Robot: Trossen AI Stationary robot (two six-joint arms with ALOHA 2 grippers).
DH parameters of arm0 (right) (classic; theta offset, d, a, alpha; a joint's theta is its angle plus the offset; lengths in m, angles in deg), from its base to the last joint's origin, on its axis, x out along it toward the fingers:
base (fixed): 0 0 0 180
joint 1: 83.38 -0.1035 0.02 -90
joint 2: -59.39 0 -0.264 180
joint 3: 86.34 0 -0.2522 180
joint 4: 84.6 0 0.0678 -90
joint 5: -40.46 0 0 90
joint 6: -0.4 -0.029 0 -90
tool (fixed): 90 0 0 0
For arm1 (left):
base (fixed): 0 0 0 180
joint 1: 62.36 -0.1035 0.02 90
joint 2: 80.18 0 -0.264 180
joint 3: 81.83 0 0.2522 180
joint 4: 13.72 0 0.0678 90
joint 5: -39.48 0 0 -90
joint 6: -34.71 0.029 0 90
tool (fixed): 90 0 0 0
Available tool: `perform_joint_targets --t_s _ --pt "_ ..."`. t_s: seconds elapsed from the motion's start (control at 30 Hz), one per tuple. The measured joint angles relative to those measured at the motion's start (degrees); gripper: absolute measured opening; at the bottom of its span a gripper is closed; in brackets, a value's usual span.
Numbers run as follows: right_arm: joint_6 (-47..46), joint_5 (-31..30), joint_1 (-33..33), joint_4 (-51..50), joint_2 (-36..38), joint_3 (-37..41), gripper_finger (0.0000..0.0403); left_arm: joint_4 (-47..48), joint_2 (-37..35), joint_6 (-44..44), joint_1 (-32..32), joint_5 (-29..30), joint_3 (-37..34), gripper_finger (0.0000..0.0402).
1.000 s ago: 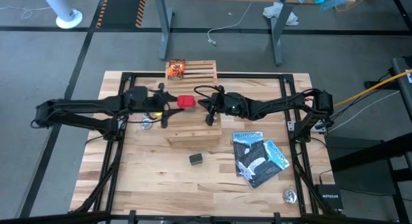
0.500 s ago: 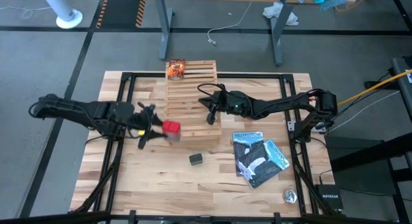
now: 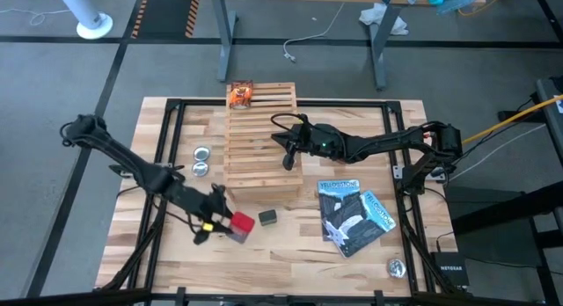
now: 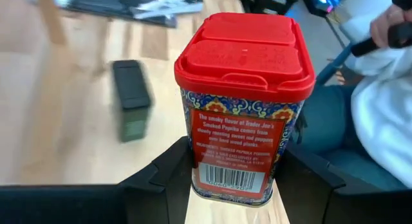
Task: Shelf spices
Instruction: Remove the red seasoning can from the shelf
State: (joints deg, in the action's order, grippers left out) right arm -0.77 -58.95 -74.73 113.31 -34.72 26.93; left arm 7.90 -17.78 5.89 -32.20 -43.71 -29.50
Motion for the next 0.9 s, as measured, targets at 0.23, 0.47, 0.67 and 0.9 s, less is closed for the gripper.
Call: perform_joint_targets --t_s 0.23,0.47,0.67,0.9 --pt "-0.15 5.24 0.00 -0.11 1.06 0.00 0.0033 -12.17 12.28 -2.16 2.55 0.00 0.00 0.0173" --pt "-0.09 14.88 0.00 -0.07 2.67 0.00 0.0033 -23.59 22.90 -2.75 2.81 0.58 0.00 0.0172" --pt "-0.04 22.91 0.00 -0.42 2.69 -0.02 0.0033 -26.17 29.28 -2.88 2.46 5.45 0.19 0.0172" --pt "-0.03 24.50 0.00 -0.51 2.69 -0.01 0.0033 -24.33 29.35 -4.44 0.19 6.50 1.22 0.0172"
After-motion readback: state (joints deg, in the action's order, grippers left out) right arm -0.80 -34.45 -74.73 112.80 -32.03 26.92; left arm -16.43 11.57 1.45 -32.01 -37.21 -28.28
